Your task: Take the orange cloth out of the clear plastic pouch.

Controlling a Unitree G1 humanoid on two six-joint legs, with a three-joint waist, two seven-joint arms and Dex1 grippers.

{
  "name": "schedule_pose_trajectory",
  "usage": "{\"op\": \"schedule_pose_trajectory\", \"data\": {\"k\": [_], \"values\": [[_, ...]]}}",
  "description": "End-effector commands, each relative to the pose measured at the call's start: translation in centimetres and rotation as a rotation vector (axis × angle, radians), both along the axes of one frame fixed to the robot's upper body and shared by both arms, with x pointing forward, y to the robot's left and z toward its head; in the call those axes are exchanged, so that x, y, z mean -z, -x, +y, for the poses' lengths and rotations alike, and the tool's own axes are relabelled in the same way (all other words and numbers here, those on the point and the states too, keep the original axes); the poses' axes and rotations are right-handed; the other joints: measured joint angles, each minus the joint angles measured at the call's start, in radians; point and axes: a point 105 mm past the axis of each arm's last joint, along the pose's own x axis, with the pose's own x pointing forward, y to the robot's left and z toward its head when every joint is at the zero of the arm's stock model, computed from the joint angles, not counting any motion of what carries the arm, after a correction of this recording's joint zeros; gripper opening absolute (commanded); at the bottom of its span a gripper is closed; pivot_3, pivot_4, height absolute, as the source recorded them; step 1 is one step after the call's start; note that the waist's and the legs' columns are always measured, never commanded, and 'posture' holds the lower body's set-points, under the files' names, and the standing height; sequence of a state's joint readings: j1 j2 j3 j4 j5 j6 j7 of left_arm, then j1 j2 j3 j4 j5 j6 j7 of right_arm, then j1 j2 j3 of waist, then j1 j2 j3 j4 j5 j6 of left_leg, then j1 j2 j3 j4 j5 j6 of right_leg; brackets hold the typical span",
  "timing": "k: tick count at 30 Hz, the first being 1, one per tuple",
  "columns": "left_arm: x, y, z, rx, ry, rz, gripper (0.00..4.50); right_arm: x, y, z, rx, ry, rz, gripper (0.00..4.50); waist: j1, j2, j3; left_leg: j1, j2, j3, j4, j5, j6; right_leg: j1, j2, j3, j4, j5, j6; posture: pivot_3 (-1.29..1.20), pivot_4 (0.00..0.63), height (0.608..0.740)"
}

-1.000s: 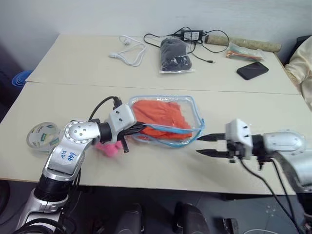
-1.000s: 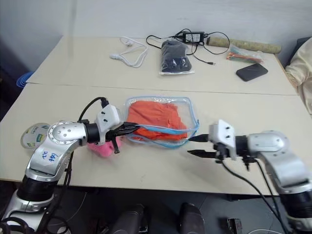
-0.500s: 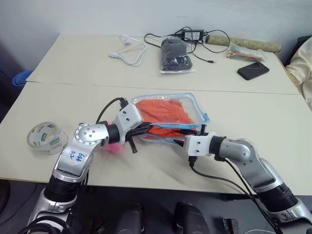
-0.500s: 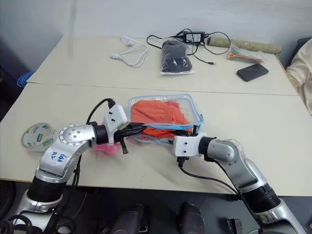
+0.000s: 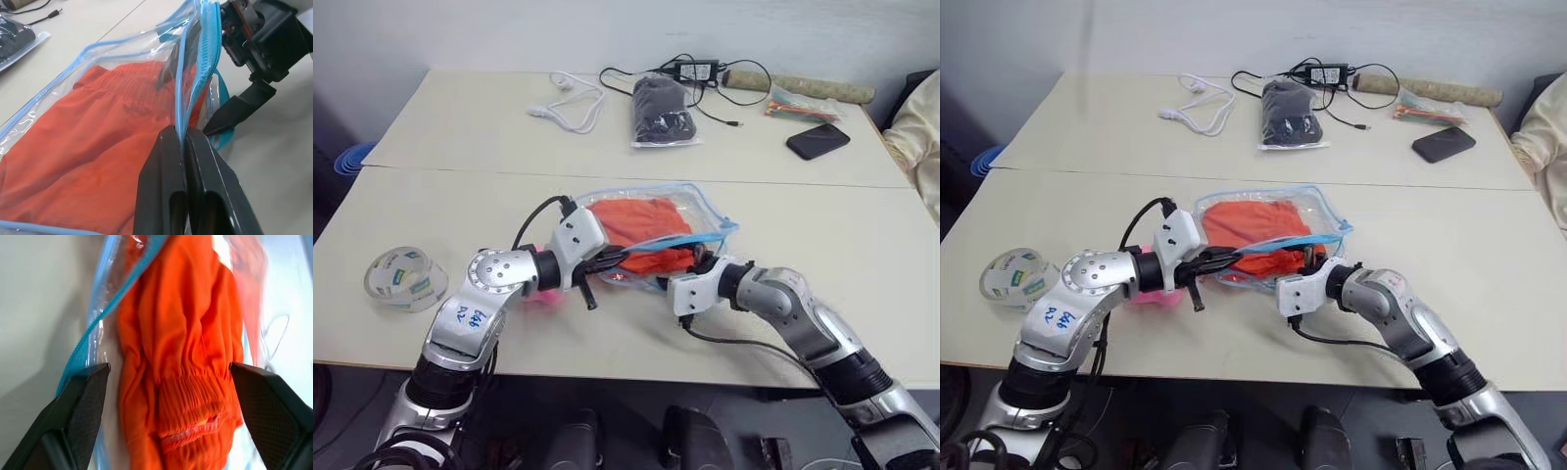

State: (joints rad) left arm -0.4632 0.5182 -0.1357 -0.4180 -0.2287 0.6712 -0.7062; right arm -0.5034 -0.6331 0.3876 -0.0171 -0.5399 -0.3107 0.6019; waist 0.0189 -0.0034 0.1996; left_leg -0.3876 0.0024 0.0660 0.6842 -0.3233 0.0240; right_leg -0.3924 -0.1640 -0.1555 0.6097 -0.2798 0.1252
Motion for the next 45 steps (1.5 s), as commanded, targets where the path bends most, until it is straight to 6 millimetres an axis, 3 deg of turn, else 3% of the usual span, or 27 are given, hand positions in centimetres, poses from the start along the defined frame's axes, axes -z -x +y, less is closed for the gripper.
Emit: {"op": "schedule_pose_trajectory", "data": {"k": [1, 7, 8, 10, 20, 28, 35, 38, 41, 45], "values": [[-1.3, 0.8, -1.0, 0.042, 0.029, -0.050, 0.00, 1.3, -0.8, 1.0, -0.016, 0.057, -0.023, 4.10, -0.002, 0.000, 0.000, 0.000, 0.000, 0.000, 0.000, 0.000, 0.000, 0.000, 0.000, 0.000, 0.000, 0.000, 0.000, 0.00, 0.150, 0.740], [-1.8, 0.6, -1.3, 0.041, 0.039, -0.055, 0.00, 2.9, -2.8, 2.8, 0.019, 0.006, 0.011, 4.10, -0.015, -0.001, -0.001, 0.001, 0.001, 0.000, 0.000, 0.000, -0.001, 0.001, 0.000, 0.000, 0.001, 0.000, 0.000, 0.00, 0.150, 0.740], [-1.9, 0.5, -1.2, 0.038, 0.043, -0.055, 0.00, 3.2, -3.1, 3.0, 0.026, -0.006, 0.023, 3.92, -0.018, -0.001, -0.001, 0.001, 0.001, -0.001, 0.000, 0.001, -0.001, 0.001, 0.000, 0.000, 0.001, 0.000, 0.000, 0.00, 0.150, 0.740], [-2.1, 0.4, -1.2, 0.031, 0.049, -0.055, 0.00, 3.8, -3.5, 3.2, 0.037, -0.015, 0.037, 3.49, -0.020, -0.002, -0.002, 0.001, 0.001, -0.001, 0.000, 0.001, -0.001, 0.002, 0.000, 0.000, 0.001, 0.000, 0.000, 0.00, 0.150, 0.740], [-2.9, -0.1, -0.7, -0.031, 0.147, -0.007, 0.00, 4.8, -2.2, 3.0, -0.011, -0.010, 0.100, 0.08, -0.018, -0.002, -0.002, 0.002, 0.001, -0.002, 0.000, 0.001, -0.001, 0.002, 0.000, 0.000, 0.000, 0.000, 0.000, 0.00, 0.150, 0.740], [-2.8, -1.5, -1.1, -0.089, 0.173, -0.003, 0.00, 1.2, -0.3, 3.4, -0.124, 0.067, -0.054, 0.01, -0.016, -0.002, -0.001, 0.001, 0.000, -0.003, 0.000, 0.001, -0.001, 0.002, 0.000, 0.000, -0.001, 0.000, 0.000, 0.00, 0.150, 0.740], [-0.1, -2.6, 0.1, -0.149, 0.073, -0.007, 0.00, -4.8, 0.7, 1.7, -0.140, -0.046, -0.080, 0.01, -0.019, -0.002, -0.001, 0.001, 0.001, -0.002, 0.000, 0.001, -0.001, 0.001, 0.000, 0.000, 0.000, 0.000, 0.000, 0.00, 0.150, 0.740], [0.9, -2.8, 0.7, -0.157, 0.041, 0.003, 0.00, -6.2, 3.1, 0.6, -0.241, -0.044, 0.015, 0.01, -0.014, -0.002, -0.001, 0.000, 0.001, -0.002, -0.001, 0.001, -0.001, 0.001, 0.000, 0.000, -0.001, 0.000, 0.000, 0.00, 0.150, 0.740], [1.2, -3.2, 1.3, -0.174, 0.019, -0.006, 0.00, -6.0, 6.7, -0.9, -0.368, 0.023, 0.176, 0.01, -0.004, -0.002, -0.001, 0.000, 0.000, -0.002, -0.001, 0.001, 0.000, 0.002, 0.000, 0.000, -0.002, 0.000, 0.000, 0.00, 0.150, 0.740], [1.3, -2.7, 2.2, -0.157, -0.021, -0.023, 0.00, -6.5, 9.8, -6.5, -0.264, 0.097, 0.516, 0.01, 0.011, -0.001, -0.001, -0.001, 0.000, -0.002, 0.000, 0.000, 0.001, 0.002, -0.001, -0.001, -0.003, 0.000, 0.000, 0.00, 0.150, 0.740]]}}
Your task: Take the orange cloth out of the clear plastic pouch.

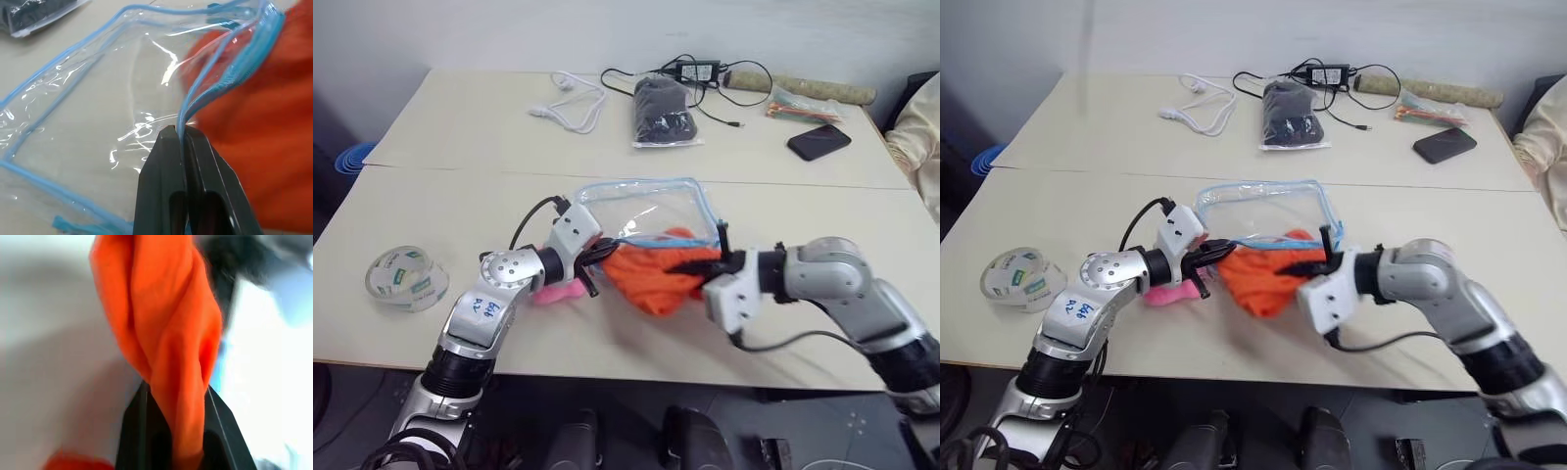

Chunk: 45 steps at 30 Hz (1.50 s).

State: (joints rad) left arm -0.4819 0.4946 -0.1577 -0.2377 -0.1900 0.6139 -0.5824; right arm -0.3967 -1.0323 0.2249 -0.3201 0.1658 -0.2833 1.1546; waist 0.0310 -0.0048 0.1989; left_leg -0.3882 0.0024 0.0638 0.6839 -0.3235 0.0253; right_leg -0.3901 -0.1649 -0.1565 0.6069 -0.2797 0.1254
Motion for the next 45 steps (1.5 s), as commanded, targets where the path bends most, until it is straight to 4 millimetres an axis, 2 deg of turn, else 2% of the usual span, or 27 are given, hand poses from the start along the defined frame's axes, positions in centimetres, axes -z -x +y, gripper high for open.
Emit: {"op": "schedule_pose_trajectory", "data": {"k": [1, 4, 6, 8, 10, 13, 15, 17, 21, 23, 26, 29, 32, 35, 38, 39, 42, 45], "values": [[-0.6, 1.1, 0.7, 0.056, -0.073, -0.074, 0.00, -3.2, 1.4, -3.3, 0.085, 0.012, 0.151, 0.01, -0.004, 0.000, 0.000, 0.000, 0.000, 0.000, 0.000, 0.000, 0.000, 0.000, 0.000, 0.000, 0.000, 0.000, 0.000, 0.00, 0.150, 0.740], [0.6, 3.3, 0.9, 0.188, -0.198, -0.106, 0.00, -5.8, -0.1, -7.5, 0.263, 0.049, 0.142, 0.01, -0.017, 0.000, 0.000, 0.002, 0.001, 0.003, 0.000, 0.000, 0.001, 0.000, 0.000, 0.001, -0.001, 0.002, 0.000, 0.00, 0.150, 0.740], [1.2, 4.3, 1.3, 0.234, -0.245, -0.108, 0.00, -7.9, -1.8, -10.6, 0.388, 0.073, 0.058, 0.01, -0.021, 0.001, 0.001, 0.002, 0.003, 0.003, -0.001, 0.000, 0.001, 0.000, 0.000, 0.001, -0.001, 0.001, -0.001, 0.00, 0.150, 0.740], [1.7, 5.0, 1.6, 0.279, -0.290, -0.112, 0.00, -10.2, -4.9, -14.7, 0.568, 0.150, -0.172, 0.01, -0.023, 0.002, 0.001, 0.002, 0.002, 0.004, -0.001, 0.000, 0.001, -0.001, 0.000, 0.001, -0.001, 0.001, -0.001, 0.00, 0.150, 0.740], [1.8, 5.2, 1.6, 0.296, -0.310, -0.124, 0.00, -11.5, -7.2, -17.2, 0.661, 0.245, -0.373, 0.01, -0.028, 0.003, 0.002, 0.001, 0.001, 0.006, -0.001, 0.000, 0.001, -0.002, 0.000, 0.003, -0.001, 0.001, -0.001, 0.00, 0.150, 0.740], [1.5, 4.8, 1.4, 0.299, -0.306, -0.144, 0.00, -11.5, -9.9, -17.9, 0.687, 0.266, -0.548, 0.01, -0.031, 0.003, 0.002, -0.001, 0.001, 0.005, -0.002, 0.000, 0.001, -0.004, 0.000, 0.003, -0.002, 0.001, -0.001, 0.00, 0.150, 0.740], [1.2, 4.4, 1.0, 0.294, -0.292, -0.154, 0.00, -9.7, -11.1, -17.0, 0.637, 0.245, -0.613, 0.01, -0.033, 0.003, 0.002, -0.001, 0.001, 0.006, -0.002, 0.000, 0.000, -0.004, 0.000, 0.003, -0.002, 0.001, -0.001, 0.00, 0.150, 0.740], [1.0, 4.2, 0.7, 0.296, -0.284, -0.159, 0.00, -7.0, -11.6, -16.3, 0.611, 0.189, -0.605, 0.01, -0.033, 0.003, 0.002, -0.001, 0.001, 0.006, -0.002, 0.000, 0.000, -0.004, 0.000, 0.002, -0.002, 0.001, 0.000, 0.00, 0.150, 0.740], [0.8, 4.2, 0.4, 0.294, -0.262, -0.149, 0.00, -1.0, -11.2, -15.2, 0.646, 0.055, -0.422, 0.01, -0.023, 0.004, 0.002, -0.003, 0.001, 0.006, -0.002, 0.001, 0.000, -0.004, 0.000, 0.000, -0.001, 0.001, 0.000, 0.00, 0.150, 0.740], [0.7, 4.2, 0.5, 0.280, -0.236, -0.121, 0.00, 1.2, -10.9, -14.9, 0.707, -0.036, -0.308, 0.74, -0.019, 0.004, 0.002, -0.003, 0.001, 0.006, -0.001, 0.001, 0.000, -0.003, 0.000, 0.000, -0.001, 0.001, 0.000, 0.00, 0.150, 0.740], [0.0, 4.5, 0.8, 0.263, -0.174, -0.069, 0.67, 2.9, -9.7, -15.1, 0.769, -0.118, -0.158, 1.64, -0.017, 0.004, 0.002, -0.002, 0.001, 0.004, -0.001, 0.001, 0.001, -0.002, 0.000, 0.001, 0.000, 0.002, 0.000, 0.00, 0.150, 0.740], [-0.6, 5.1, 1.1, 0.258, -0.119, -0.026, 1.63, 3.6, -8.2, -15.0, 0.768, -0.134, -0.046, 2.72, -0.013, 0.004, 0.002, 0.000, 0.001, 0.002, -0.001, 0.001, 0.001, -0.001, 0.000, 0.000, 0.000, 0.002, 0.000, 0.00, 0.150, 0.740], [-1.5, 5.7, 1.7, 0.241, -0.046, 0.007, 2.53, 3.5, -6.6, -15.4, 0.775, -0.152, 0.074, 3.72, -0.009, 0.004, 0.002, 0.000, 0.001, 0.002, -0.001, 0.001, 0.001, 0.000, 0.000, 0.001, -0.001, 0.002, 0.000, 0.00, 0.150, 0.740], [-3.9, 7.0, 3.4, 0.223, 0.092, 0.052, 3.35, 1.9, -4.2, -16.3, 0.790, -0.251, 0.245, 4.50, -0.002, 0.004, 0.002, 0.000, 0.001, 0.000, -0.001, 0.001, 0.001, 0.000, 0.000, 0.000, -0.001, 0.002, 0.000, 0.00, 0.150, 0.740], [-5.8, 7.6, 6.6, 0.146, 0.148, 0.070, 4.20, 0.3, -2.6, -18.8, 0.885, -0.324, 0.383, 4.50, -0.005, 0.004, 0.002, 0.000, 0.001, 0.001, 0.000, 0.001, 0.001, 0.000, 0.000, 0.000, -0.001, 0.002, 0.000, 0.00, 0.150, 0.740], [-6.2, 8.0, 8.6, 0.109, 0.127, 0.089, 4.48, -0.6, -2.4, -20.6, 0.947, -0.365, 0.410, 4.50, -0.006, 0.004, 0.002, 0.000, 0.001, 0.001, 0.000, 0.001, 0.001, 0.001, 0.000, 0.000, 0.000, 0.002, 0.000, 0.00, 0.150, 0.740], [-6.9, 8.9, 13.4, 0.027, 0.041, 0.135, 4.48, -2.5, -1.9, -24.8, 1.094, -0.480, 0.474, 4.50, -0.015, 0.004, 0.001, 0.002, 0.001, 0.002, -0.001, 0.001, 0.001, 0.001, 0.001, 0.001, 0.000, 0.002, 0.000, 0.00, 0.150, 0.740], [-7.6, 9.0, 16.6, -0.017, -0.038, 0.152, 4.48, -3.3, -0.5, -26.9, 1.139, -0.535, 0.583, 4.50, -0.019, 0.005, 0.002, 0.002, 0.002, 0.004, -0.002, 0.001, 0.001, -0.001, 0.001, 0.001, -0.001, 0.001, -0.001, 0.00, 0.150, 0.740]]}}
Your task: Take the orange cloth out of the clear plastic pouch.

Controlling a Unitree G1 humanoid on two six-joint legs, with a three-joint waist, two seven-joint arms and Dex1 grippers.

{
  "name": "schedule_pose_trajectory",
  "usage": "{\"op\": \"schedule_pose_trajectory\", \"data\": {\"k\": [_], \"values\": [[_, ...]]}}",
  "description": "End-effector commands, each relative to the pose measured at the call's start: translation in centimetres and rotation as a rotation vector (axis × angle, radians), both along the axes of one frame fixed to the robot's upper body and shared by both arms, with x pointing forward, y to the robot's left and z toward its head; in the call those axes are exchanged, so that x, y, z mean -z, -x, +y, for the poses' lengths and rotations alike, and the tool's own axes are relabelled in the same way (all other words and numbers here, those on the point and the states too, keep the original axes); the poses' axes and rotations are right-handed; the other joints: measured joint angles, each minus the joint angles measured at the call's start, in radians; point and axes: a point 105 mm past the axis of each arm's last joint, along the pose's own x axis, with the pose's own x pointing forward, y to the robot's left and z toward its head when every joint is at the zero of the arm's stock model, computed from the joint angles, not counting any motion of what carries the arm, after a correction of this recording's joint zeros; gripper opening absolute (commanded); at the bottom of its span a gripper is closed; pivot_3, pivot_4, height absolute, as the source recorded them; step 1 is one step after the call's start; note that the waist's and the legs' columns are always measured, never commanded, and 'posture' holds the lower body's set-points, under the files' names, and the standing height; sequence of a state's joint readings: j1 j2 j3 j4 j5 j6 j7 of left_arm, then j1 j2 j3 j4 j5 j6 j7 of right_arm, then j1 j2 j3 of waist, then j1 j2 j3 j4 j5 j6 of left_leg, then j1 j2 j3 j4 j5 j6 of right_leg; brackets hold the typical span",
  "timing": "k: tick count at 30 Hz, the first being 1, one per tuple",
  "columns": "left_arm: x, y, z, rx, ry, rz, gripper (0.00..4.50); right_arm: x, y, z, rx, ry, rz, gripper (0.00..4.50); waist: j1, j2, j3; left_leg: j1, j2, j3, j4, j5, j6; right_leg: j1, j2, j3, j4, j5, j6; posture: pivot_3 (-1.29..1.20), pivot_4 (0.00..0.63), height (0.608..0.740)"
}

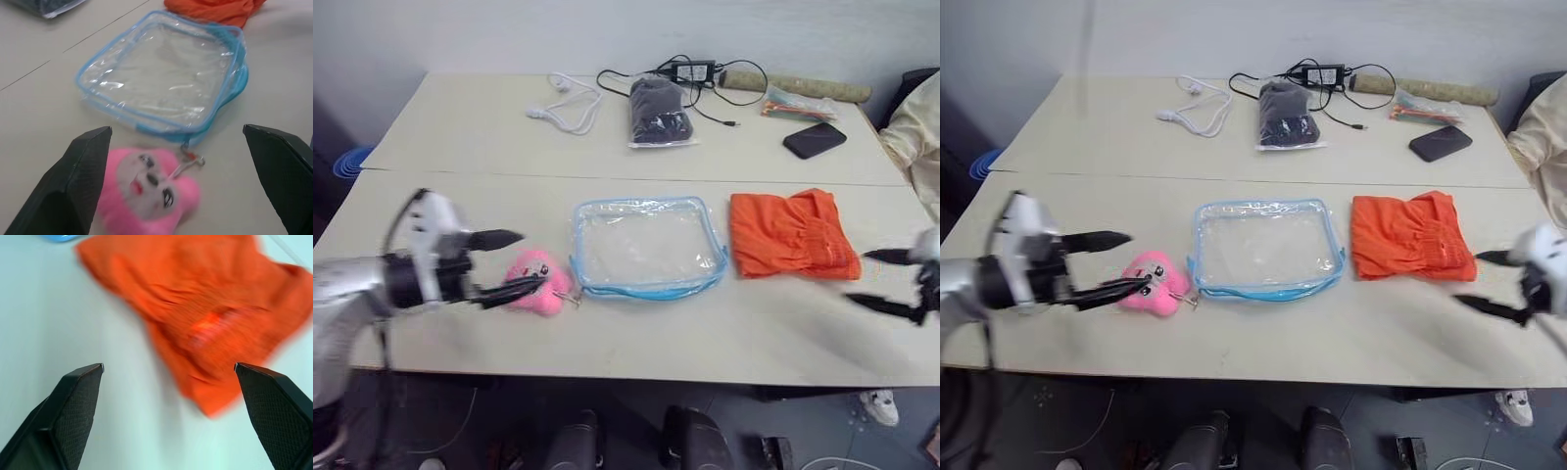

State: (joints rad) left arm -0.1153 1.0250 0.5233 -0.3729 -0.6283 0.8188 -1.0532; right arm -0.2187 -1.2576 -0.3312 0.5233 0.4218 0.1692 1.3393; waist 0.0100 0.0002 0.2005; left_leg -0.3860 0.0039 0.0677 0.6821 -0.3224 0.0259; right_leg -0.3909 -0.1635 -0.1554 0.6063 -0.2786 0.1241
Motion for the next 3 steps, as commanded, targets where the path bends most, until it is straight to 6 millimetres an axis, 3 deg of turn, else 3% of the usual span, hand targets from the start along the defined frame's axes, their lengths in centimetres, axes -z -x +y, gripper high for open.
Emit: {"op": "schedule_pose_trajectory", "data": {"k": [1, 3], "values": [[-1.81, 0.15, 2.81, -0.012, -0.060, -0.041, 4.48, -1.20, 1.46, -2.00, 0.046, -0.125, 0.046, 4.50, 0.003, 0.000, 0.000, -0.001, 0.000, 0.000, 0.000, 0.000, 0.000, 0.000, 0.000, -0.001, 0.000, 0.000, 0.000, 0.00, 0.150, 0.740], [-1.94, -0.30, 3.72, -0.015, -0.093, -0.060, 4.48, -1.29, 1.26, -2.52, 0.073, -0.159, 0.045, 4.50, 0.003, 0.000, 0.000, -0.001, 0.000, 0.001, 0.000, 0.000, 0.000, 0.000, 0.000, 0.000, -0.001, 0.000, 0.000, 0.00, 0.150, 0.740]]}}
